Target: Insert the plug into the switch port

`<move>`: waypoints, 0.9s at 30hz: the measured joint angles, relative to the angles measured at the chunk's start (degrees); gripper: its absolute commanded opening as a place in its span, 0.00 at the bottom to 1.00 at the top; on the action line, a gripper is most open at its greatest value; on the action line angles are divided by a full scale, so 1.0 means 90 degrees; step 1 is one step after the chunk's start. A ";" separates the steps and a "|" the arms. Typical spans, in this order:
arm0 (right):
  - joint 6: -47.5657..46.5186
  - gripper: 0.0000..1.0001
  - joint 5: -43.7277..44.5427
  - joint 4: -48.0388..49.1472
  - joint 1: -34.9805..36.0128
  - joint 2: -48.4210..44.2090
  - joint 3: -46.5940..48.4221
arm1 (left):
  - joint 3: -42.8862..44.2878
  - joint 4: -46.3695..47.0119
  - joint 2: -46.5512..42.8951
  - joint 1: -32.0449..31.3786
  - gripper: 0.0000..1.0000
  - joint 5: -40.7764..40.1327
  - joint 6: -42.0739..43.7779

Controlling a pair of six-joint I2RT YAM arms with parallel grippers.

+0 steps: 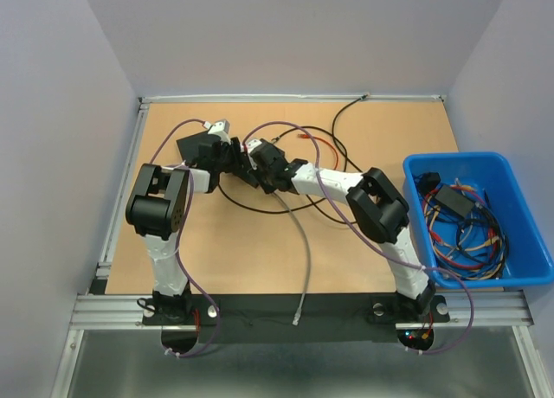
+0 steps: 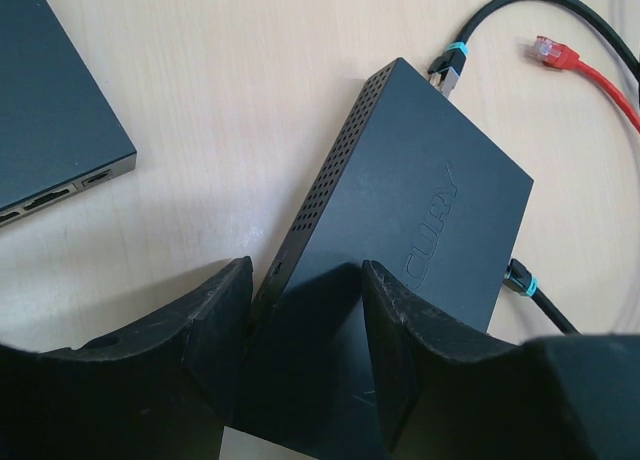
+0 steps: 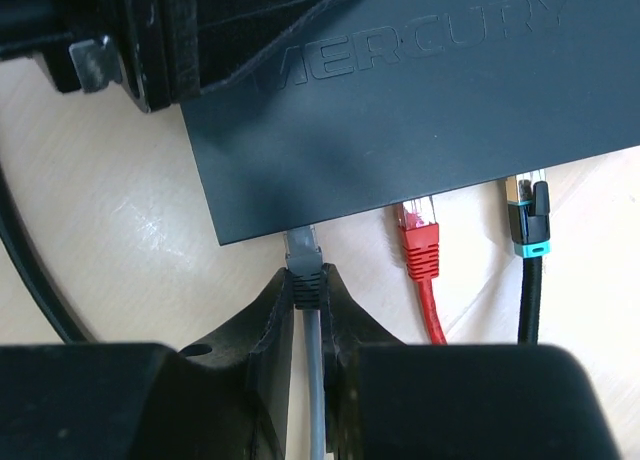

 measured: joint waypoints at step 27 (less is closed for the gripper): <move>0.0177 0.00 -0.0355 -0.0964 -0.0185 0.0527 0.1098 | -0.0340 0.1090 0.0151 -0.0027 0.53 -0.0219 0.0187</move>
